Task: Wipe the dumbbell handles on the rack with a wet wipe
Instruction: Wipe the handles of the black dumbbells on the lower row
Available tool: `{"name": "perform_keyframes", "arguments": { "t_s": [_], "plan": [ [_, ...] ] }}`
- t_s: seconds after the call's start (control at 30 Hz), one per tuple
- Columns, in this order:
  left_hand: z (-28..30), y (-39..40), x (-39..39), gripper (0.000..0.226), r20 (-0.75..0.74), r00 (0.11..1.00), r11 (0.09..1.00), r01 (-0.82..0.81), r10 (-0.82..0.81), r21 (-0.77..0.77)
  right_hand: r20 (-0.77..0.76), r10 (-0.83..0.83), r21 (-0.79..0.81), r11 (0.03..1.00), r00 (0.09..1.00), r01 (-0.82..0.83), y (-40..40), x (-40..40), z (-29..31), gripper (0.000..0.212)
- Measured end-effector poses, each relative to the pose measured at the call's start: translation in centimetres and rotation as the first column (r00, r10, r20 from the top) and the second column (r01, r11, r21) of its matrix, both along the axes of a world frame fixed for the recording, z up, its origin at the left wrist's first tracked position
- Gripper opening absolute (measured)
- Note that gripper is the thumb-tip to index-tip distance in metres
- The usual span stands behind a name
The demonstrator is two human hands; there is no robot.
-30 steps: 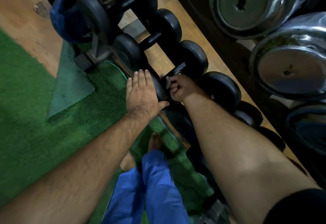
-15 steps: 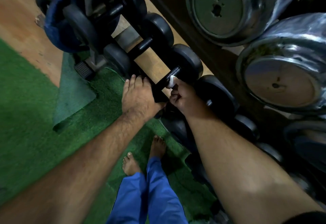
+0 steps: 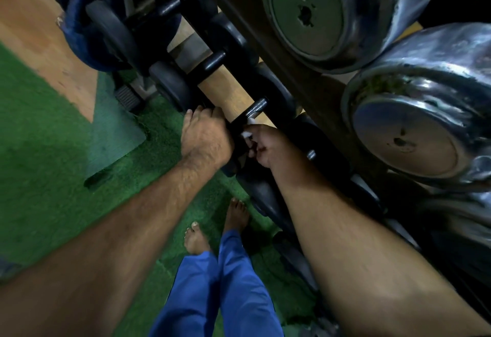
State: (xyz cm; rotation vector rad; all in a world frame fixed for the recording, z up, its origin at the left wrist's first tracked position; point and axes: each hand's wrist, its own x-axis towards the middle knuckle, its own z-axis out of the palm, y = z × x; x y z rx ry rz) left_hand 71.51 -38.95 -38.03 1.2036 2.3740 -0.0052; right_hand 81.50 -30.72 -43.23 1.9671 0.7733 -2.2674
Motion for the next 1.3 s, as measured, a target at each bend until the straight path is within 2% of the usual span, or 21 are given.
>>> {"name": "perform_keyframes", "arguments": {
  "t_s": [0.13,0.23,0.33,0.4,0.5,0.57,0.6,0.63,0.67,0.7,0.77,0.8,0.83,0.87,0.9,0.93,0.97,1.0,1.13,1.2,1.3],
  "plan": [
    [0.3,0.1,-0.5,0.043,0.001,1.0,0.999,-0.024,0.024,0.036,0.113,-0.201,0.077,0.978,0.973,0.194,0.2,0.1,1.4,0.022],
    [1.2,0.7,-1.0,0.033,0.01,0.998,0.991,-0.063,0.062,0.118,0.075,-0.269,0.27,0.933,0.96,0.24,0.4,-0.6,2.6,0.015],
    [2.1,1.2,-1.6,0.029,0.012,0.995,0.973,-0.101,0.1,0.208,0.027,-0.141,0.603,0.792,0.99,0.097,0.0,-2.8,3.1,0.009],
    [2.7,1.4,-2.1,0.03,0.02,0.99,0.951,-0.139,0.139,0.278,0.041,-0.002,0.72,0.694,0.999,-0.028,0.3,-4.3,2.9,0.016],
    [2.9,1.8,-3.7,0.027,-0.001,0.98,0.903,-0.182,0.198,0.388,0.134,0.173,0.796,0.568,0.976,-0.21,1.6,-6.6,2.3,0.023],
    [2.6,2.2,-5.0,0.025,-0.03,0.977,0.895,-0.18,0.21,0.409,0.234,0.212,0.829,0.467,0.949,-0.309,2.9,-7.9,1.9,0.028],
    [2.5,2.3,-5.6,0.025,-0.041,0.976,0.895,-0.177,0.212,0.409,0.232,0.201,0.832,0.466,0.952,-0.302,3.4,-8.5,2.1,0.028],
    [2.3,2.5,-6.2,0.024,-0.05,0.976,0.897,-0.175,0.213,0.406,0.256,0.226,0.853,0.404,0.94,-0.33,3.8,-8.9,1.8,0.028],
    [2.1,2.6,-6.8,0.025,-0.06,0.975,0.9,-0.172,0.213,0.401,0.293,0.243,0.847,0.384,0.925,-0.369,4.3,-9.3,1.4,0.026],
    [1.9,2.7,-7.4,0.027,-0.068,0.974,0.902,-0.171,0.215,0.395,0.38,0.291,0.84,0.288,0.878,-0.459,4.7,-9.4,0.7,0.025],
    [1.1,2.8,-8.4,0.03,-0.087,0.971,0.903,-0.171,0.222,0.395,0.448,0.349,0.792,0.272,0.823,-0.547,5.3,-9.8,-0.7,0.039],
    [0.6,2.8,-8.8,0.029,-0.101,0.97,0.903,-0.166,0.223,0.397,0.553,0.315,0.757,0.197,0.772,-0.623,5.6,-10.1,-1.5,0.047],
    [0.2,2.7,-9.2,0.028,-0.112,0.969,0.905,-0.161,0.222,0.394,0.637,0.286,0.729,0.078,0.716,-0.68,5.3,-10.7,-2.2,0.048],
    [-0.3,2.6,-9.5,0.027,-0.116,0.968,0.907,-0.16,0.221,0.389,0.666,0.246,0.729,-0.014,0.704,-0.684,5.4,-11.2,-2.8,0.041],
    [-0.7,2.5,-9.8,0.026,-0.116,0.968,0.908,-0.16,0.221,0.388,0.727,0.189,0.687,-0.207,0.66,-0.697,5.6,-11.5,-2.9,0.035],
    [-1.1,2.4,-10.0,0.025,-0.114,0.969,0.907,-0.161,0.221,0.388,0.791,0.194,0.606,-0.379,0.58,-0.699,5.6,-11.6,-3.2,0.039],
    [-1.3,2.4,-10.1,0.024,-0.113,0.97,0.907,-0.158,0.217,0.39,0.838,0.212,0.538,-0.47,0.503,-0.699,5.9,-11.5,-3.5,0.045],
    [-1.5,2.3,-10.2,0.023,-0.108,0.971,0.908,-0.154,0.212,0.391,0.852,0.215,0.516,-0.499,0.477,-0.697,6.2,-11.3,-4.0,0.049],
    [-1.3,2.2,-10.3,0.019,-0.086,0.974,0.898,-0.156,0.209,0.412,0.711,0.344,0.701,-0.419,0.613,-0.578,5.6,-10.0,-4.7,0.06],
    [-1.2,2.2,-10.4,0.019,-0.091,0.976,0.9,-0.146,0.2,0.41,0.716,0.38,0.697,-0.417,0.585,-0.583,5.9,-9.7,-4.0,0.056],
    [-1.4,2.5,-10.4,0.02,-0.12,0.977,0.918,-0.12,0.178,0.377,0.8,0.252,0.594,-0.456,0.544,-0.663,6.0,-10.4,-3.1,0.042]
  ]
}}
